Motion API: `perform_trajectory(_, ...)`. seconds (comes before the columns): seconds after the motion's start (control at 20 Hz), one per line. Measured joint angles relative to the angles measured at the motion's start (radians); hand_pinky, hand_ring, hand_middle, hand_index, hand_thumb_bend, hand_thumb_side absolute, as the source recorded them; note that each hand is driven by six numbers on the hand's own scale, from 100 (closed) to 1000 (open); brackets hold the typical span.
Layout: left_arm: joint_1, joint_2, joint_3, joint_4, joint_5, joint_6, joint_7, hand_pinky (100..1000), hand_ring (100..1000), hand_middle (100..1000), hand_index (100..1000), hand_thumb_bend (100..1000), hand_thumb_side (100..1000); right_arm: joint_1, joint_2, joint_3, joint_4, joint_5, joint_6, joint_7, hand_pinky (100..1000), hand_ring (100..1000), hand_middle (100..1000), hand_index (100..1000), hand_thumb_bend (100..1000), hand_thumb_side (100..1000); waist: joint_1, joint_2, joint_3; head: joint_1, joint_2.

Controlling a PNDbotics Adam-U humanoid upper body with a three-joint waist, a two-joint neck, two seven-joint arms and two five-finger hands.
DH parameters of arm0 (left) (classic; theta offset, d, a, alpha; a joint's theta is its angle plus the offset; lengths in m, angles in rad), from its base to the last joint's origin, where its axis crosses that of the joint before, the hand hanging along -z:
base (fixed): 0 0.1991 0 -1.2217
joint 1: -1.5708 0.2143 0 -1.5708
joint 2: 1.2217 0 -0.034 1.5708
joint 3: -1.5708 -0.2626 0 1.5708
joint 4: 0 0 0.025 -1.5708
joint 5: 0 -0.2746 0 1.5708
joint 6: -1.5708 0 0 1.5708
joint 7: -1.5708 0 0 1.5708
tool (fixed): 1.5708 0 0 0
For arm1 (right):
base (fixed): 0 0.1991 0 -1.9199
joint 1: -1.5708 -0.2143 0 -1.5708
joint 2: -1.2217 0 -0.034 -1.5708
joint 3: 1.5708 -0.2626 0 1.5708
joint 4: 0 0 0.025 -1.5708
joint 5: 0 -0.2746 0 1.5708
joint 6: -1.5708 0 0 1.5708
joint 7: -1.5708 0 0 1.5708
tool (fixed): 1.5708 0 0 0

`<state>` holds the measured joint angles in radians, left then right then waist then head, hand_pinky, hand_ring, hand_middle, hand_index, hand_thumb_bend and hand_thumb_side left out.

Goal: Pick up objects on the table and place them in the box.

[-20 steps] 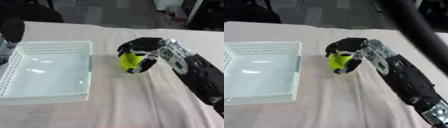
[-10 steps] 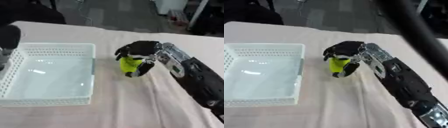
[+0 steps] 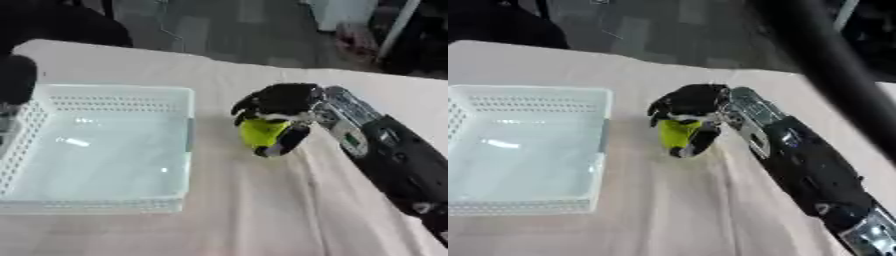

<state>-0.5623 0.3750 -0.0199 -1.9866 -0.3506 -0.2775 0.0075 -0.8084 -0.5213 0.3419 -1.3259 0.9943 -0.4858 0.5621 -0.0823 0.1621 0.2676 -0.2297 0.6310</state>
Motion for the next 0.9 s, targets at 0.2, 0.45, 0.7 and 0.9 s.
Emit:
perform_trajectory(0.2, -0.001, 0.000, 0.000, 0.000, 0.000, -0.002, -0.002, 761, 680, 853, 810, 278, 775, 0.004, 0.000, -0.026, 0.029, -0.014, 0.029, -0.044, 735, 880, 907, 888, 373, 502, -0.002, 0.007, 0.005, -0.009, -0.006)
perform_trajectory(0.45, -0.001, 0.000, 0.000, 0.000, 0.000, -0.003, -0.003, 761, 679, 854, 811, 275, 777, 0.009, -0.009, -0.048, 0.061, -0.019, 0.061, -0.084, 767, 881, 904, 887, 385, 532, -0.010, 0.015, 0.011, -0.025, -0.022)
perform_trajectory(0.7, -0.002, 0.000, 0.000, 0.000, 0.000, -0.004, -0.005, 760, 679, 854, 811, 273, 779, 0.009, -0.009, -0.060, 0.073, -0.019, 0.072, -0.097, 767, 881, 903, 888, 376, 527, -0.015, 0.020, 0.019, -0.034, -0.037)
perform_trajectory(0.9, -0.006, 0.000, 0.000, 0.000, 0.000, -0.005, -0.007, 760, 678, 855, 811, 270, 781, 0.009, -0.018, -0.066, 0.078, -0.019, 0.067, -0.099, 740, 880, 907, 891, 353, 499, -0.023, 0.029, 0.025, -0.035, -0.039)
